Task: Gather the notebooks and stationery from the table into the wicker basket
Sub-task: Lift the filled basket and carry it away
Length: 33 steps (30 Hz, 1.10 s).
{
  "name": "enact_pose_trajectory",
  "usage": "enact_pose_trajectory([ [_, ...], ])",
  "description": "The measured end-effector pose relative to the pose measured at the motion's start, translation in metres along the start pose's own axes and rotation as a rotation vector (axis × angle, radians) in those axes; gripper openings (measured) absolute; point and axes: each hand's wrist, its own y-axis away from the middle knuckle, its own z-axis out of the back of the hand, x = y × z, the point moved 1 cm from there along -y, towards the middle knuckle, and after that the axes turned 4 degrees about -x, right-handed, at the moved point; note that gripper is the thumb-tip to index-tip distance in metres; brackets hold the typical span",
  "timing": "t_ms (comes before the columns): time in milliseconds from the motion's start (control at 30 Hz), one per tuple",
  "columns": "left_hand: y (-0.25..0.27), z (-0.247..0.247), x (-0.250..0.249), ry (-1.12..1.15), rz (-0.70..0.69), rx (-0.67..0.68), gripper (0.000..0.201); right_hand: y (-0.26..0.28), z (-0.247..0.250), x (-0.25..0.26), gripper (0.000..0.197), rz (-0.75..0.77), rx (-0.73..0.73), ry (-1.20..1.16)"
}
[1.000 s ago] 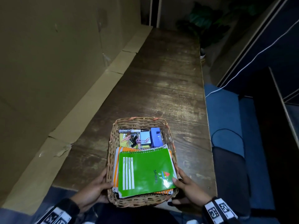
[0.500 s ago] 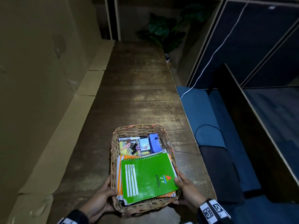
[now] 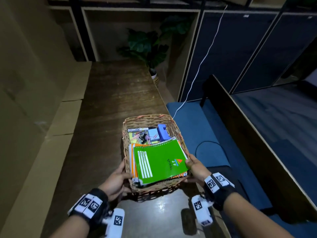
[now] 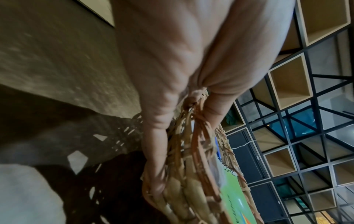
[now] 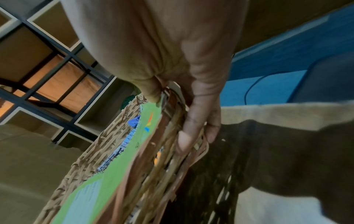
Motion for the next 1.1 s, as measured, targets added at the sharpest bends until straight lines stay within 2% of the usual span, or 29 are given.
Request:
enact_pose_trajectory([
  [67, -0.024, -0.009, -0.019, -0.025, -0.034, -0.026, 0.074, -0.03, 0.006, 0.018, 0.039, 0.046, -0.007, 0.019],
  [267, -0.084, -0.034, -0.065, -0.026, -0.027, -0.034, 0.07, -0.097, 0.024, 0.066, 0.034, -0.031, -0.001, -0.017],
  [500, -0.144, -0.036, -0.079, -0.045, 0.011, -0.092, 0.069, -0.161, 0.029, 0.085, 0.029, -0.018, 0.041, 0.068],
  [667, -0.164, -0.023, -0.079, -0.095, 0.007, -0.152, 0.068, -0.18, 0.025, 0.089, 0.029, -0.031, 0.119, 0.095],
  [767, -0.175, -0.012, -0.091, -0.175, -0.031, -0.233, 0.052, -0.195, 0.025, 0.096, 0.047, 0.045, 0.136, 0.209],
  [867, -0.194, -0.004, -0.11, -0.325, 0.005, -0.245, 0.068, -0.208, 0.021, 0.115, 0.066, 0.111, 0.098, 0.3],
  [933, -0.2, -0.009, -0.123, -0.29, -0.034, -0.272, 0.045, -0.213, 0.013, 0.127, 0.063, 0.133, 0.095, 0.286],
  [967, -0.205, -0.011, -0.128, -0.266, -0.054, -0.301, 0.042, -0.213, 0.009, 0.133, 0.061, 0.144, 0.098, 0.261],
  [1100, -0.226, -0.01, -0.13, -0.364, -0.092, -0.355, 0.051, -0.222, 0.002, 0.139, 0.052, 0.19, 0.081, 0.284],
])
